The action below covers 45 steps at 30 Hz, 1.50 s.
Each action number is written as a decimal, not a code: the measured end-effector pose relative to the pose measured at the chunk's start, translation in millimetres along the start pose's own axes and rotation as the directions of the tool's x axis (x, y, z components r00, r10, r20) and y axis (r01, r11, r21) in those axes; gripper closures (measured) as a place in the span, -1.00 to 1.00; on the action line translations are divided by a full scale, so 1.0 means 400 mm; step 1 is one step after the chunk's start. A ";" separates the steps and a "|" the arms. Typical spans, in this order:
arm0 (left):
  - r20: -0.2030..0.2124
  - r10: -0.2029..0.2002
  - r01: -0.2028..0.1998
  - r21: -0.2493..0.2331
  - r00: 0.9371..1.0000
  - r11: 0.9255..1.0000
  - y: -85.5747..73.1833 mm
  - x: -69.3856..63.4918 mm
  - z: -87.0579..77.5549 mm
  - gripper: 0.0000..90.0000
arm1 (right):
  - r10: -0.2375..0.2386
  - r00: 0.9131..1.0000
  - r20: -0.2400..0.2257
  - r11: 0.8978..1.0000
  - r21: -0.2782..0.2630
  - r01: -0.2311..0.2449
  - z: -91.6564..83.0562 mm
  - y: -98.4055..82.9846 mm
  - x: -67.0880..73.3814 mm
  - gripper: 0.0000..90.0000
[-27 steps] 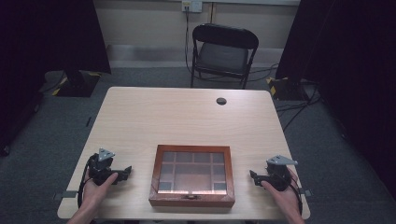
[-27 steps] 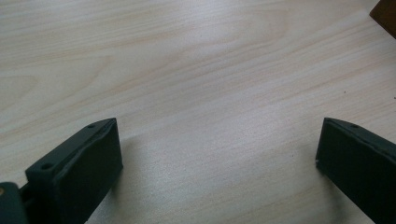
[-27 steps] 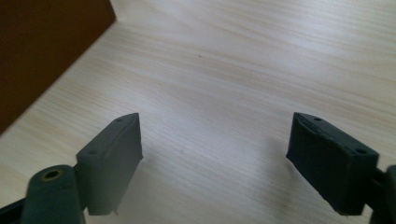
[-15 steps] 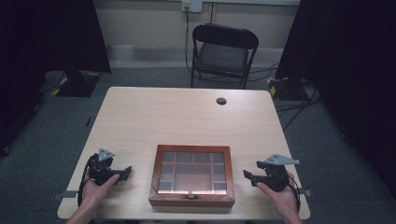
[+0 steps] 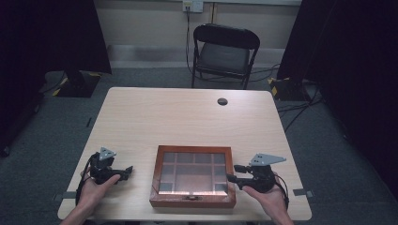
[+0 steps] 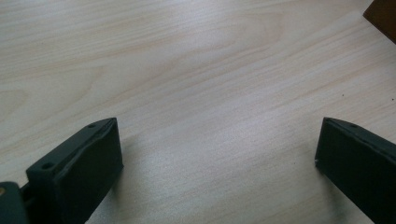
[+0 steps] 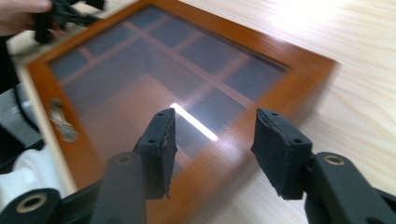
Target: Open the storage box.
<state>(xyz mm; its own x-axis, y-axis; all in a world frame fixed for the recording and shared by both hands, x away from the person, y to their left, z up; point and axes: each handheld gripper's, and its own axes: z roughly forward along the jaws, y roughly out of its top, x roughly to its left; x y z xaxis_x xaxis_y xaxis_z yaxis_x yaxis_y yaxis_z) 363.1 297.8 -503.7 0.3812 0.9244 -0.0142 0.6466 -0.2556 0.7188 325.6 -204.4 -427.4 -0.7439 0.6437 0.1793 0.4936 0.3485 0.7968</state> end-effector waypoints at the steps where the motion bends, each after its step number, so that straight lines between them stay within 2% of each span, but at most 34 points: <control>1: 0.000 -0.001 0.001 -0.001 1.000 1.000 0.000 0.000 0.000 -1.00 | -0.015 0.999 -0.037 1.000 -0.008 0.015 0.009 0.020 0.019 0.13; 4: -0.002 0.000 0.000 0.001 1.000 1.000 0.000 -0.001 0.000 -1.00 | -0.031 0.998 -0.057 0.999 -0.017 0.030 0.019 0.034 0.034 0.10; 5: -0.002 0.000 0.000 0.001 1.000 1.000 0.000 -0.001 0.000 -1.00 | -0.058 0.995 -0.083 0.998 -0.009 0.058 0.035 0.052 0.052 0.11; 8: -0.002 0.001 -0.001 0.002 1.000 1.000 0.000 0.000 0.000 -1.00 | -0.077 0.992 -0.102 0.997 -0.003 0.077 0.049 0.065 0.064 0.15; 9: -0.002 -0.001 0.001 0.001 1.000 1.000 0.000 -0.001 0.000 -1.00 | -0.089 0.987 -0.136 0.996 -0.009 0.088 0.068 0.079 0.078 0.20; 11: -0.002 0.001 -0.001 0.002 1.000 1.000 0.000 0.000 0.000 -1.00 | -0.100 0.982 -0.162 0.995 -0.017 0.099 0.082 0.085 0.089 0.27; 14: -0.001 0.002 -0.002 0.002 1.000 1.000 0.000 0.000 0.000 -1.00 | -0.108 0.978 -0.180 0.994 -0.021 0.106 0.096 0.086 0.102 0.33; 15: -0.002 0.001 -0.001 0.002 1.000 1.000 0.001 0.000 0.000 -1.00 | -0.127 0.972 -0.198 0.992 -0.005 0.128 0.111 0.085 0.115 0.39; 18: -0.002 0.001 -0.001 0.002 1.000 1.000 0.000 0.000 0.000 -1.00 | -0.128 0.964 -0.231 0.991 0.009 0.133 0.126 0.076 0.127 0.50; 21: -0.002 0.000 0.000 0.001 1.000 1.000 0.000 -0.001 0.000 -1.00 | -0.143 0.954 -0.262 0.987 0.038 0.159 0.143 0.066 0.142 0.57; 23: -0.002 -0.001 0.001 0.001 1.000 1.000 0.000 -0.001 0.000 -1.00 | -0.152 0.947 -0.283 0.984 0.046 0.171 0.149 0.062 0.153 0.62; 24: -0.002 -0.001 0.001 0.001 1.000 1.000 0.000 -0.001 0.000 -1.00 | -0.152 0.947 -0.283 0.984 0.046 0.171 0.149 0.062 0.153 0.62; 25: -0.002 -0.001 0.001 0.001 1.000 1.000 0.000 -0.001 0.000 -1.00 | -0.152 0.940 -0.304 0.984 0.044 0.174 0.151 0.060 0.162 0.68; 28: -0.002 -0.001 0.001 0.001 1.000 1.000 0.000 -0.001 0.000 -1.00 | -0.151 0.931 -0.333 0.982 0.056 0.179 0.156 0.052 0.171 0.73; 30: -0.002 -0.001 0.001 0.001 1.000 1.000 0.000 -0.001 0.000 -1.00 | -0.152 0.928 -0.341 0.981 0.060 0.183 0.158 0.049 0.173 0.75; 31: -0.003 -0.001 0.001 0.001 1.000 1.000 0.000 -0.001 0.000 -1.00 | -0.152 0.922 -0.357 0.980 0.067 0.188 0.160 0.043 0.178 0.77; 37: -0.001 -0.001 0.001 0.001 1.000 1.000 0.000 0.000 0.000 -1.00 | -0.170 0.915 -0.365 0.973 0.082 0.214 0.163 0.033 0.185 0.81; 42: -0.001 -0.002 0.002 0.000 1.000 1.000 0.000 0.000 0.000 -1.00 | -0.178 0.915 -0.363 0.969 0.097 0.227 0.167 0.033 0.189 0.80; 45: -0.002 -0.002 0.002 0.002 1.000 1.000 0.001 0.000 0.000 -1.00 | -0.178 0.916 -0.361 0.970 0.090 0.224 0.168 0.030 0.190 0.80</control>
<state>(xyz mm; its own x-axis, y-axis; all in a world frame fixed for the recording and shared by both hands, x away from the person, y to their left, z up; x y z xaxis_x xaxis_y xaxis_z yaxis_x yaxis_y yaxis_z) 363.3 297.7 -503.4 0.3788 0.9254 -0.0142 0.6488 -0.2546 0.7171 305.2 -105.5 -442.8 -0.9315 0.2816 0.2302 0.3526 0.5441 0.7613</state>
